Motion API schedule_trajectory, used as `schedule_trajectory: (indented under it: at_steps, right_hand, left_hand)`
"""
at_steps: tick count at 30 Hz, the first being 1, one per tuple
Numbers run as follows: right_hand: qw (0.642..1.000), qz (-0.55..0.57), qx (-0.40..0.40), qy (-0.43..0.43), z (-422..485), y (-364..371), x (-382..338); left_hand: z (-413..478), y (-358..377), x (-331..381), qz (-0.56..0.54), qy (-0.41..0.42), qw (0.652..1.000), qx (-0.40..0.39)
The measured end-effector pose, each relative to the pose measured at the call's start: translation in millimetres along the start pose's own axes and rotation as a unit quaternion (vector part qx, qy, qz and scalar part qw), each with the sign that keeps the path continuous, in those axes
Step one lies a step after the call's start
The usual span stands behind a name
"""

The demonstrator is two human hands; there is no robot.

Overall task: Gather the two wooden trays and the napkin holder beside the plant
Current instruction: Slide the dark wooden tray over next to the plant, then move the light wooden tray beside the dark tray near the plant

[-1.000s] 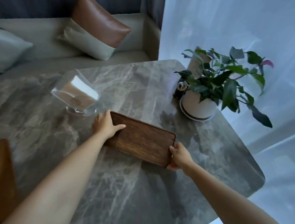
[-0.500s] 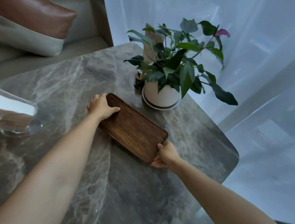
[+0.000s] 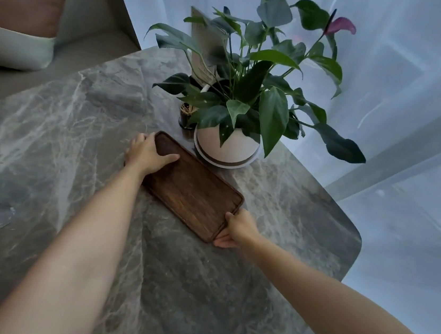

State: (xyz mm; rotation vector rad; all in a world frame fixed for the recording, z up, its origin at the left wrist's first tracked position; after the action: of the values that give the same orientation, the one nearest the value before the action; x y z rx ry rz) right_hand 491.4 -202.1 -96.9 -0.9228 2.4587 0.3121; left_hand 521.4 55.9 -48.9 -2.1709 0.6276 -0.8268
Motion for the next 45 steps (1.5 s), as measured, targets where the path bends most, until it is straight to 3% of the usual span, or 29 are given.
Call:
schedule_trajectory:
  at_steps: [10, 18, 27, 30, 36, 45]
  right_hand:
    - [1.0, 0.013, 0.014, -0.01, -10.0, -3.0, -12.6]
    - [1.0, -0.007, 0.018, -0.011, -14.6, -2.1, -14.2]
    - [0.989, -0.09, 0.093, -0.065, -42.0, -14.9, -30.3]
    - [0.961, -0.206, 0.146, -0.114, -57.1, -15.4, -45.4]
    - [0.888, -0.404, 0.152, -0.156, -88.3, 24.2, -79.1]
    - [0.762, -0.561, 0.151, -0.286, -134.9, 142.9, -128.6]
  left_hand:
    - [11.9, 5.1, 8.1, 0.032, 0.059, 0.998, -0.011]
    - [4.4, 14.7, 10.8, 0.122, 0.046, 0.989, -0.07]
    - [-29.8, 6.5, 3.2, 0.146, 0.052, 0.988, -0.02]
    - [-49.3, -3.0, -7.8, 0.163, 0.047, 0.985, -0.001]
    - [-104.4, -42.1, -36.8, 0.16, 0.037, 0.983, 0.088]
    - [-202.3, -93.6, -129.0, 0.111, -0.032, 0.98, 0.161]
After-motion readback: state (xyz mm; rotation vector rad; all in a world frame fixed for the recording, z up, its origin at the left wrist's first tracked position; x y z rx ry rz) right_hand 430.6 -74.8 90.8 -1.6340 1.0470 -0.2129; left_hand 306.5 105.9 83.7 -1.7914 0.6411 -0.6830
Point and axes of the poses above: each hand's wrist, its own z-axis towards the middle knuckle, its own y-axis out of the palm, x = y × z, the point moved 7 cm from there along z, towards the middle knuckle, and after that the axes turned 13 degrees about -x, right-handed, at the moved point
